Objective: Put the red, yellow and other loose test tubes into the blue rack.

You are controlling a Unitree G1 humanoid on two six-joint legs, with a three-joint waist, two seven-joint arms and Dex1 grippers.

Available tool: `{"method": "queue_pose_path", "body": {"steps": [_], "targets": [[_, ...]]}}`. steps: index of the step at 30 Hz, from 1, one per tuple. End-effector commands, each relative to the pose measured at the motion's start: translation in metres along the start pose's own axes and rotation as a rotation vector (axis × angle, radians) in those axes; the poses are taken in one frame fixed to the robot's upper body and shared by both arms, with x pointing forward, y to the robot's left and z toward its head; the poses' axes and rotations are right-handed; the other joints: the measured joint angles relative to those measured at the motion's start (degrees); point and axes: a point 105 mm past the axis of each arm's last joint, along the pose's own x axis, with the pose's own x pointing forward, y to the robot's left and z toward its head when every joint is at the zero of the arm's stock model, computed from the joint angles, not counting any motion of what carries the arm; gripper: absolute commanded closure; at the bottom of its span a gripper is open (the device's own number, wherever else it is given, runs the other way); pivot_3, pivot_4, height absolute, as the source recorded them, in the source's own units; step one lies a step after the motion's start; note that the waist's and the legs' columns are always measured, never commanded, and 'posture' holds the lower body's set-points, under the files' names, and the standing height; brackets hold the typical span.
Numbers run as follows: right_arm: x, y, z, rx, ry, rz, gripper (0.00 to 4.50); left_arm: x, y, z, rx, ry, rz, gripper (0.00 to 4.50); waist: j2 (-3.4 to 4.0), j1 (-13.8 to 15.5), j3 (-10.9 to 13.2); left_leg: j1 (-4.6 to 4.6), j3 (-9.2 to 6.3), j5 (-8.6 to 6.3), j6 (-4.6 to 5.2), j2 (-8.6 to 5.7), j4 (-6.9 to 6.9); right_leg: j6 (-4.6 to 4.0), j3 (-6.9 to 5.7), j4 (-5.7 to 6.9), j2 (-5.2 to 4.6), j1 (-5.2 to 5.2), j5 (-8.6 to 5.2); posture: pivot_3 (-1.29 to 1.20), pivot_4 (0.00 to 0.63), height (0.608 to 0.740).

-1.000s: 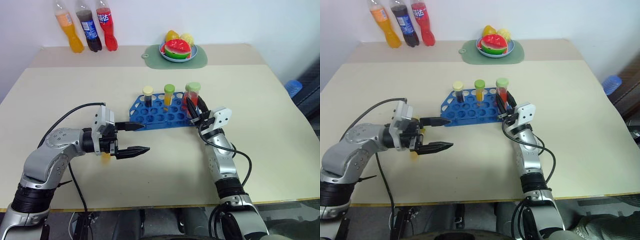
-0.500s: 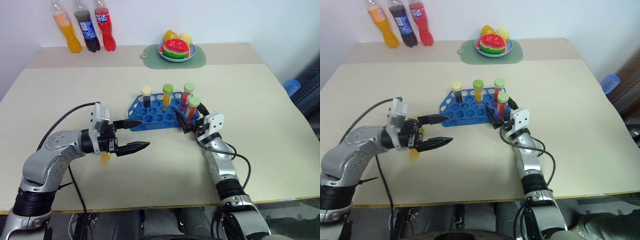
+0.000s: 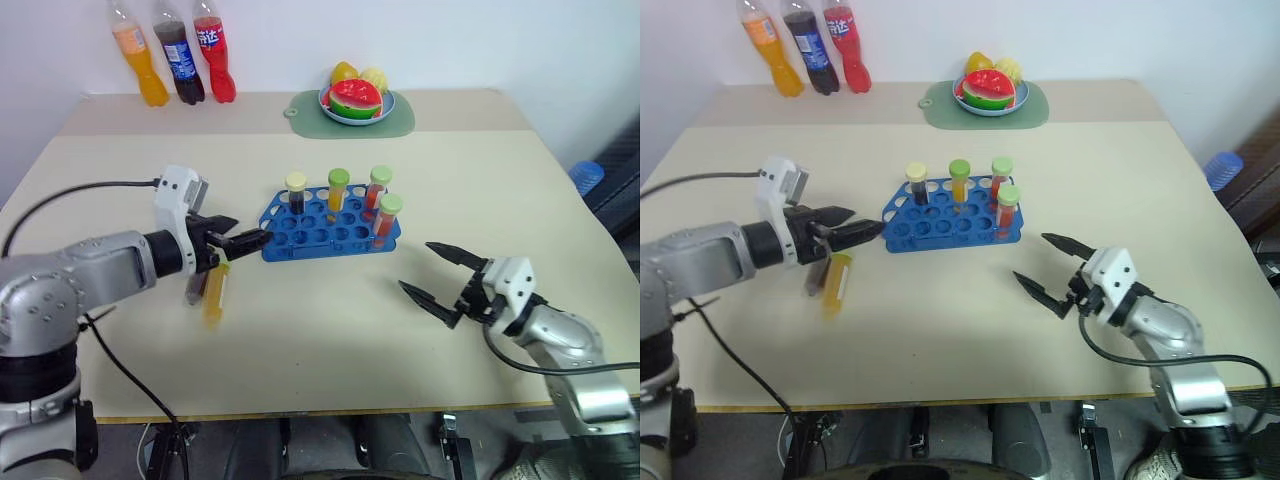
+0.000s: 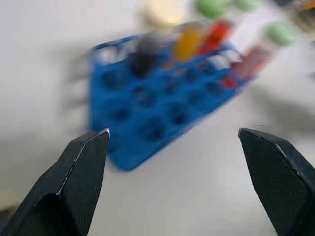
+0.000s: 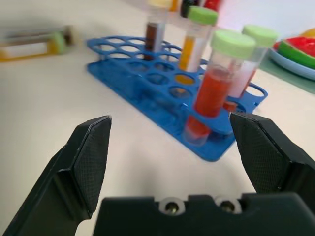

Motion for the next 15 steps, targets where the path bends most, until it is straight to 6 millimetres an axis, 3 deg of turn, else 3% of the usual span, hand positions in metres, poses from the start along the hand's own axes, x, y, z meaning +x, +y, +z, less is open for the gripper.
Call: {"method": "queue_pose_path", "body": {"steps": [1, 6, 15], "targets": [[-0.010, 0.014, 0.012, -0.002, 0.009, 0.126, 0.29, 0.000, 0.008, -0.008, -0.093, 0.137, 0.056, 0.19, -0.02, 0.2, 0.0, 0.00, -0.03, 0.00, 0.00, 0.00, -0.01, 0.00, -0.02, 0.00, 0.00, 0.01, 0.00, 0.00, 0.150, 0.740], [-0.007, 0.011, 0.007, -0.007, 0.023, 0.126, 0.29, -0.004, 0.018, -0.019, -0.163, 0.234, 0.181, 0.19, -0.21, 0.4, 0.1, -0.01, -0.01, 0.00, -0.01, 0.00, 0.00, -0.06, -0.01, -0.01, -0.04, -0.01, -0.03, 0.00, 0.150, 0.740], [-0.004, 0.006, 0.003, -0.016, 0.021, 0.125, 0.29, -0.003, 0.022, -0.029, -0.151, 0.258, 0.287, 0.19, -0.22, 0.7, 0.1, -0.05, 0.04, 0.03, -0.05, -0.07, 0.01, -0.27, -0.01, -0.09, -0.06, 0.01, -0.13, 0.00, 0.150, 0.740]]}}
